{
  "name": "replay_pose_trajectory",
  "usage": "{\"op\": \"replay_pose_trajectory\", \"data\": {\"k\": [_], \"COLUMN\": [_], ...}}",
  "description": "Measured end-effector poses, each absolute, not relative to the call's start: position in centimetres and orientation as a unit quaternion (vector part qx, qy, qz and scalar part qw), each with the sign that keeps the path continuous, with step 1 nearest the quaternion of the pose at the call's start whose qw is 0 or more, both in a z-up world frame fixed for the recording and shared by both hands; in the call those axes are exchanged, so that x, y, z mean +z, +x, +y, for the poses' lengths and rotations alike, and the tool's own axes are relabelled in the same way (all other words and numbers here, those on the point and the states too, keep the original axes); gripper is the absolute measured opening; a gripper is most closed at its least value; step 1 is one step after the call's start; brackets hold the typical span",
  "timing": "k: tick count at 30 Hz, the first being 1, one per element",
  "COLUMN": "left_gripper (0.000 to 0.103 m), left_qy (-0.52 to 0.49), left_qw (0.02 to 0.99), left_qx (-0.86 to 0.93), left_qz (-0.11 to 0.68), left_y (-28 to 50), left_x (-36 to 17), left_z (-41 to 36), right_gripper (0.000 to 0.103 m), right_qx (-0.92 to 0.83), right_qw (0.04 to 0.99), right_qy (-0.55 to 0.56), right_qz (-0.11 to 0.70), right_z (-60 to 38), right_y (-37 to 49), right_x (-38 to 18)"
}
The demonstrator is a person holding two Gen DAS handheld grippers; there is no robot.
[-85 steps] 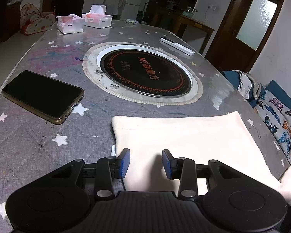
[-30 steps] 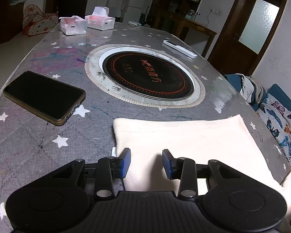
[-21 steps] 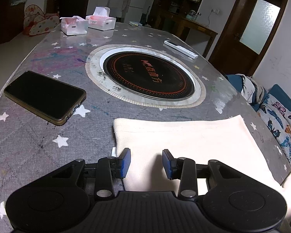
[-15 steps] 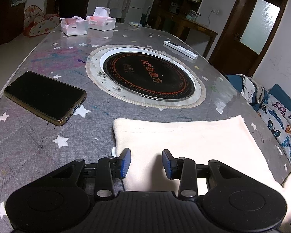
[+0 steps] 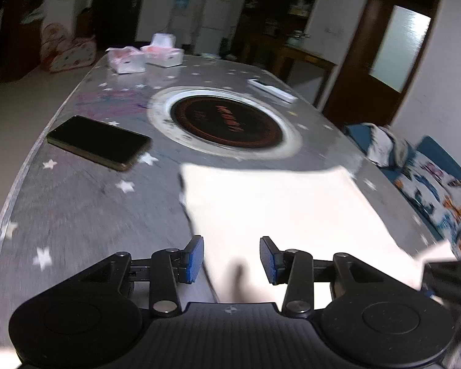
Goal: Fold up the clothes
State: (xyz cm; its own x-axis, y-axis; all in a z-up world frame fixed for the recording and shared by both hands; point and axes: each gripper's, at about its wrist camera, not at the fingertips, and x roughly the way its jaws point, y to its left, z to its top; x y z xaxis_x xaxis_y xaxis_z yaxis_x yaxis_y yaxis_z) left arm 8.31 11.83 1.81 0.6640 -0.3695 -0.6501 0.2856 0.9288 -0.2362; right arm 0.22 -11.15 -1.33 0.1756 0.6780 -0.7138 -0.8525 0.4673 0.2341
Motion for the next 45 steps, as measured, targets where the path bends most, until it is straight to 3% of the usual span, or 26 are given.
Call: {"op": "replay_pose_trajectory", "data": {"k": [14, 29, 38, 45], "left_gripper": [0.043, 0.045, 0.045, 0.045], "left_qy": [0.0, 0.004, 0.008, 0.008], "left_qw": [0.895, 0.891, 0.891, 0.892], "left_qx": [-0.277, -0.275, -0.27, -0.27], "left_qz": [0.351, 0.362, 0.364, 0.363], "left_y": [-3.3, -4.5, -4.6, -4.7], "left_x": [-0.1, -2.0, -1.9, -2.0], "left_z": [4.2, 3.7, 3.6, 3.7], "right_gripper": [0.103, 0.103, 0.103, 0.103], "right_qx": [0.48, 0.318, 0.297, 0.266], "right_qw": [0.777, 0.878, 0.877, 0.891], "right_qy": [-0.052, 0.066, 0.082, 0.102], "right_qz": [0.403, 0.351, 0.368, 0.355], "right_z": [-17.0, -26.2, -26.3, -29.4], "right_y": [-6.2, -2.7, 2.7, 1.7], "right_x": [0.7, 0.8, -2.0, -1.6]}}
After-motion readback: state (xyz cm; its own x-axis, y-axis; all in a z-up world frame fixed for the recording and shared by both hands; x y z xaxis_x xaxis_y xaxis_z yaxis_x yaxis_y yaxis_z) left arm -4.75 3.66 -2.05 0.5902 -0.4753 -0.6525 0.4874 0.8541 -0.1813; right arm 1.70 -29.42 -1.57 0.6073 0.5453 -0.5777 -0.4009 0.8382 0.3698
